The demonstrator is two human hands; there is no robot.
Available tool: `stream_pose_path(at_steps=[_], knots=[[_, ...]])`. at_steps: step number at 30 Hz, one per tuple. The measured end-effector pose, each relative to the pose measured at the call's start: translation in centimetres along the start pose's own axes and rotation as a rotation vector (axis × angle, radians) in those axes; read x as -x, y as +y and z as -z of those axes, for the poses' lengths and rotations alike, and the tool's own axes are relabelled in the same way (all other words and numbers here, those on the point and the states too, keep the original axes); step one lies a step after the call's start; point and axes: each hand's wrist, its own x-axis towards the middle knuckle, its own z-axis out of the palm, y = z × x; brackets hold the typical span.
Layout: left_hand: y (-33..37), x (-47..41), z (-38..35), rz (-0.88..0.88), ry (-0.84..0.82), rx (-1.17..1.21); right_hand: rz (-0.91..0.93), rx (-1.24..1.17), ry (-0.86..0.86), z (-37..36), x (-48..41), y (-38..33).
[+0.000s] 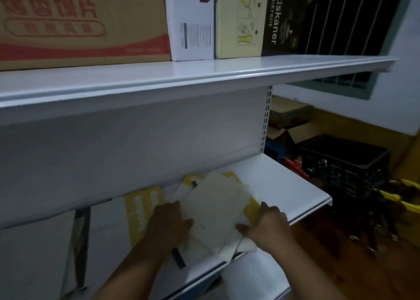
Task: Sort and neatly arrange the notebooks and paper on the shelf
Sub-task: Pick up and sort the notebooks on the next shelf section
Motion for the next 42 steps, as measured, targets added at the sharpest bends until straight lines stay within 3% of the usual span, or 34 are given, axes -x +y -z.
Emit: stream_pose_path(at_steps=[3,8,10,14,18,22,24,27,29,31,34,36,38,42], knots=[[0.4,-0.4,-0.1,0.044,-0.062,0.07,-0.048,-0.073,-0.151,1.9,-0.9,1.0],[1.3,2.4,1.9,0.241,-0.234,0.949,-0.007,-0.281,-0.235,5.0,-1.0,1.5],[0.0,3.7,2.8,0.258,-0.125,1.101,0.029,-0.393,-0.305,6.7,-0.3,0.2],[-5.6,6.8,6.5,0.3,0.244,1.281,0.153,-0.537,-0.329,9.4,0.6,-3.9],[-12.6,10.2,9.6,0.397,0.572,1.222,0.245,-0.681,-0.395,5.2,1.9,-10.2],[-19.7,12.0,9.8,0.579,0.631,1.105,0.307,-0.625,-0.524,-2.6,4.5,-15.1],[-22.1,12.5,8.9,0.687,0.558,0.79,0.349,-0.534,-0.495,-5.3,4.8,-15.7],[-24.3,13.0,7.9,0.819,0.281,0.038,0.394,-0.284,-0.507,-6.2,4.9,-15.6],[-23.9,13.0,8.2,0.824,0.31,-0.08,0.375,-0.207,-0.447,-5.6,4.4,-14.4],[-21.5,12.4,8.5,0.736,0.424,0.063,0.341,-0.262,-0.271,-4.4,3.8,-12.5],[-15.5,10.6,7.9,0.436,0.518,0.431,0.321,-0.355,0.03,-3.2,2.9,-8.4],[-11.3,8.9,6.7,0.253,0.42,0.481,0.23,-0.363,0.107,-2.4,1.9,-5.4],[-7.4,6.8,4.9,0.105,0.286,0.491,0.103,-0.394,0.062,-0.8,1.2,-2.7],[-1.2,2.9,1.9,-0.011,0.007,0.403,-0.009,-0.46,0.009,2.0,0.6,1.2]])
